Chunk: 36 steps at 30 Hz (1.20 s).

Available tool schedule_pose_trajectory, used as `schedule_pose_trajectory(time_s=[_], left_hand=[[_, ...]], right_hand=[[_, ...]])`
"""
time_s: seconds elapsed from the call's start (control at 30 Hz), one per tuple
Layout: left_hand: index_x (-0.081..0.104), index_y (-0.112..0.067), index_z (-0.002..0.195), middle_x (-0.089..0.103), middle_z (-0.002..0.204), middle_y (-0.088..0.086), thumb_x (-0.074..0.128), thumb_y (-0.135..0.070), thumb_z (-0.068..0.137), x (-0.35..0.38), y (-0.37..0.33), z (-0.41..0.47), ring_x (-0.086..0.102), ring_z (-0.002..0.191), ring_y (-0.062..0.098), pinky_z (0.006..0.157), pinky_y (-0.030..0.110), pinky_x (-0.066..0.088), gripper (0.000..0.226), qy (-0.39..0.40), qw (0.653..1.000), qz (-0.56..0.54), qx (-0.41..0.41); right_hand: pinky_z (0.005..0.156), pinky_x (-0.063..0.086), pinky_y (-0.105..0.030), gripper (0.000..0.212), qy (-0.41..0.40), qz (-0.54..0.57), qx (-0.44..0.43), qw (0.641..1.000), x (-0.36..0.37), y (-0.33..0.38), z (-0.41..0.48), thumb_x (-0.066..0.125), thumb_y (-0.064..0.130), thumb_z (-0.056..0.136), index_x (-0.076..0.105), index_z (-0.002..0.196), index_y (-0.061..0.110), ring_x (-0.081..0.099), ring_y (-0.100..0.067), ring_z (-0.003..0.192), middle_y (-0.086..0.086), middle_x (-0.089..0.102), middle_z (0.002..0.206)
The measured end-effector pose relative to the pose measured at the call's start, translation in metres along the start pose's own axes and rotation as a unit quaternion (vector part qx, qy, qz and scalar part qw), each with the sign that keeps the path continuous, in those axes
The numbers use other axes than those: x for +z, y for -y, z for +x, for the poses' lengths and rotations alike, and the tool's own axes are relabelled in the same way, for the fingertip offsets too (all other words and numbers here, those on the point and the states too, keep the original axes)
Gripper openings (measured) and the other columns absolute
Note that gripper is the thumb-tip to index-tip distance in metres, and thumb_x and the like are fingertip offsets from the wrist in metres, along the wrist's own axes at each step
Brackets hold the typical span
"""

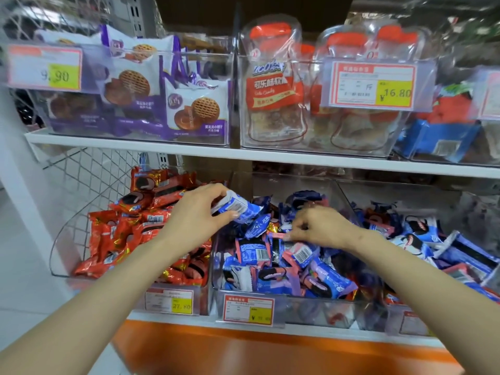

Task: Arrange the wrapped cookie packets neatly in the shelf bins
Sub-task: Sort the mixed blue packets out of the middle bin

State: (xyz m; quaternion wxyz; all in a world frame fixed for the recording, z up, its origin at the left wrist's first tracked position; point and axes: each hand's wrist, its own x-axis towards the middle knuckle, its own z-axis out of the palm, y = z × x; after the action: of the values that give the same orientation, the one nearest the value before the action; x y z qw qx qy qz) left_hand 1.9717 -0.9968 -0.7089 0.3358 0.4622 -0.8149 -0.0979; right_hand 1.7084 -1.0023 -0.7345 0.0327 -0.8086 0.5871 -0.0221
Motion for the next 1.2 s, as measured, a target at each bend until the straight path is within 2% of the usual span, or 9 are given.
schedule_pose_trajectory(time_s=[0.07, 0.17, 0.3, 0.47, 0.63, 0.83, 0.93, 1.03, 1.2], left_hand=[[0.062, -0.015, 0.101, 0.065, 0.097, 0.0, 0.068, -0.029, 0.082, 0.001, -0.002, 0.001, 0.059, 0.088, 0.017, 0.076, 0.04, 0.048, 0.025, 0.005, 1.0, -0.003, 0.001], [0.062, -0.017, 0.103, 0.065, 0.097, -0.003, 0.068, -0.029, 0.082, 0.002, -0.004, 0.001, 0.059, 0.088, 0.014, 0.076, 0.037, 0.048, 0.025, 0.016, 1.0, -0.009, 0.005], [0.062, -0.021, 0.104, 0.065, 0.098, -0.007, 0.069, -0.028, 0.082, 0.003, -0.005, -0.002, 0.058, 0.088, 0.01, 0.073, 0.026, 0.044, 0.024, 0.032, 0.999, -0.012, 0.016], [0.063, -0.018, 0.103, 0.066, 0.096, -0.006, 0.069, -0.027, 0.082, 0.002, -0.001, -0.005, 0.057, 0.085, 0.01, 0.066, 0.016, 0.038, 0.023, 0.037, 0.999, -0.012, 0.015], [0.061, -0.02, 0.104, 0.065, 0.094, -0.009, 0.069, -0.026, 0.083, -0.002, -0.002, -0.005, 0.056, 0.08, 0.006, 0.062, 0.008, 0.037, 0.023, 0.027, 0.999, -0.04, -0.002], [0.058, -0.019, 0.103, 0.065, 0.096, -0.01, 0.072, -0.024, 0.08, 0.001, -0.004, -0.003, 0.059, 0.086, 0.003, 0.07, 0.008, 0.041, 0.027, 0.045, 0.992, -0.111, -0.041], [0.059, -0.015, 0.095, 0.067, 0.095, -0.002, 0.075, -0.02, 0.076, 0.007, -0.01, 0.001, 0.06, 0.088, 0.009, 0.073, 0.008, 0.042, 0.025, 0.073, 0.973, -0.208, -0.063], [0.058, -0.019, 0.085, 0.069, 0.09, 0.003, 0.077, -0.015, 0.073, 0.021, -0.022, 0.004, 0.06, 0.084, 0.014, 0.078, 0.024, 0.044, 0.022, 0.095, 0.958, -0.267, -0.049], [0.057, -0.013, 0.085, 0.061, 0.083, 0.004, 0.077, -0.014, 0.074, 0.062, -0.074, 0.019, 0.047, 0.068, 0.004, 0.067, 0.016, 0.039, 0.022, 0.111, 0.942, -0.315, -0.028]], right_hand=[[0.068, 0.037, -0.026, 0.026, -0.063, -0.05, 0.033, 0.996, -0.001, 0.002, 0.004, 0.058, 0.045, 0.089, 0.067, 0.099, 0.023, 0.061, -0.019, 0.094, 0.0, 0.068, 0.099], [0.069, 0.036, -0.023, 0.027, -0.058, -0.091, 0.057, 0.993, 0.003, 0.001, 0.013, 0.057, 0.039, 0.09, 0.064, 0.115, 0.029, 0.06, -0.019, 0.103, 0.002, 0.067, 0.112], [0.067, 0.041, -0.025, 0.021, -0.024, -0.125, 0.077, 0.989, 0.008, 0.001, 0.023, 0.06, 0.028, 0.088, 0.068, 0.107, 0.024, 0.061, -0.023, 0.097, -0.003, 0.068, 0.105], [0.07, 0.046, -0.027, 0.014, -0.079, -0.139, 0.072, 0.984, 0.01, 0.006, 0.021, 0.056, 0.015, 0.086, 0.069, 0.088, 0.015, 0.063, -0.024, 0.087, -0.004, 0.069, 0.092], [0.069, 0.041, -0.027, 0.006, -0.185, 0.033, 0.088, 0.978, -0.023, 0.006, 0.002, 0.064, 0.022, 0.084, 0.068, 0.086, 0.018, 0.061, -0.024, 0.089, 0.001, 0.064, 0.09], [0.057, 0.037, -0.008, 0.019, -0.222, 0.327, 0.094, 0.914, -0.038, 0.016, -0.015, 0.076, 0.015, 0.077, 0.061, 0.068, 0.02, 0.052, 0.003, 0.059, 0.01, 0.06, 0.068], [0.058, 0.042, -0.013, 0.021, -0.225, 0.413, 0.103, 0.876, -0.034, 0.017, -0.029, 0.073, 0.011, 0.079, 0.058, 0.066, 0.018, 0.054, 0.003, 0.052, 0.012, 0.062, 0.057], [0.057, 0.045, -0.023, 0.02, -0.23, 0.454, 0.12, 0.852, -0.031, 0.013, -0.045, 0.072, 0.008, 0.08, 0.06, 0.066, 0.015, 0.056, -0.008, 0.051, 0.005, 0.063, 0.054], [0.055, 0.046, -0.025, 0.02, -0.345, 0.45, 0.21, 0.796, -0.036, -0.017, -0.081, 0.074, 0.009, 0.078, 0.061, 0.064, 0.016, 0.055, -0.011, 0.051, 0.001, 0.06, 0.055]])
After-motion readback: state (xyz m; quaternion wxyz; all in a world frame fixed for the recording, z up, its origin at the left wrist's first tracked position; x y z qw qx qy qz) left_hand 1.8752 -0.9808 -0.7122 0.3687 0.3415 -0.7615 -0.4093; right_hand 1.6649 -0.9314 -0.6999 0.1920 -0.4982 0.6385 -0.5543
